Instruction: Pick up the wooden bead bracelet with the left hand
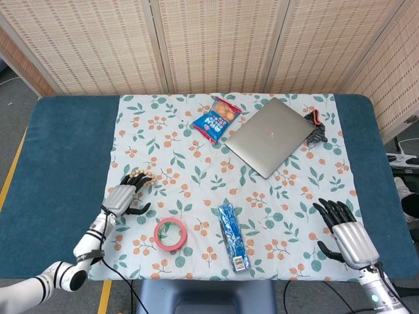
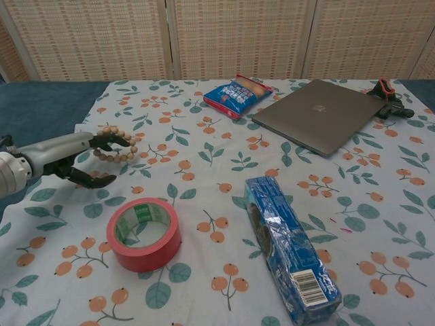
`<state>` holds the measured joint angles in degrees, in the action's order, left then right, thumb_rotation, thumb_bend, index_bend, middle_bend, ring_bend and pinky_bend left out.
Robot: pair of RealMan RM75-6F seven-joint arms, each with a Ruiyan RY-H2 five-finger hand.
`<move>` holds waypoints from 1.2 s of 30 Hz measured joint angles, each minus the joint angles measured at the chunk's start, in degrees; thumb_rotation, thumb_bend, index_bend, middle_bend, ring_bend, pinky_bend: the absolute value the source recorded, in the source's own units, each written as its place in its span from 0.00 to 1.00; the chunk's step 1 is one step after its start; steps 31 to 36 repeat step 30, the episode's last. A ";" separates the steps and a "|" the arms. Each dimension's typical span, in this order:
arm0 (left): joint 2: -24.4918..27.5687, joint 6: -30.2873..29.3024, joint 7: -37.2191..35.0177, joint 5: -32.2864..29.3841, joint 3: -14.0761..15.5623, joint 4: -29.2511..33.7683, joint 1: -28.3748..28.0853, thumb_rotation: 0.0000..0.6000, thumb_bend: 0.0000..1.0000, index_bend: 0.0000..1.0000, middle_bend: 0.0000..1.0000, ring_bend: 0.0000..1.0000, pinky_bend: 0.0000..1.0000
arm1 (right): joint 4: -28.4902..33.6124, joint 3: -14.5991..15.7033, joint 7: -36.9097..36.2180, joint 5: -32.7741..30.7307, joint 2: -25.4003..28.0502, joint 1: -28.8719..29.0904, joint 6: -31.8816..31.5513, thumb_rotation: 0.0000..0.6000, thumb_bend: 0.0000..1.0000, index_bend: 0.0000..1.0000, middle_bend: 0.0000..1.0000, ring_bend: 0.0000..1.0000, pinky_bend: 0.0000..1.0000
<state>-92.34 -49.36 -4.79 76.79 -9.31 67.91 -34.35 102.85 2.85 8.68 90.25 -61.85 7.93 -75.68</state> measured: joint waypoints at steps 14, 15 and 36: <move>3.58 -12.80 -1.55 4.23 2.42 7.50 4.39 1.00 0.42 0.13 0.16 0.06 0.11 | -0.15 -0.07 -0.44 0.22 0.16 0.03 -0.25 1.00 0.27 0.00 0.00 0.00 0.00; 4.70 -13.76 -1.57 4.67 3.01 8.36 5.16 1.00 0.42 0.10 0.10 0.03 0.09 | -0.26 -0.12 -0.42 0.33 0.13 -0.03 -0.52 1.00 0.27 0.00 0.00 0.00 0.00; 12.20 -38.62 0.91 14.39 12.43 8.58 22.97 1.00 0.42 0.01 0.00 0.00 0.01 | -0.49 -0.38 4.48 0.44 -2.55 -0.84 -1.92 1.00 0.27 0.00 0.00 0.00 0.00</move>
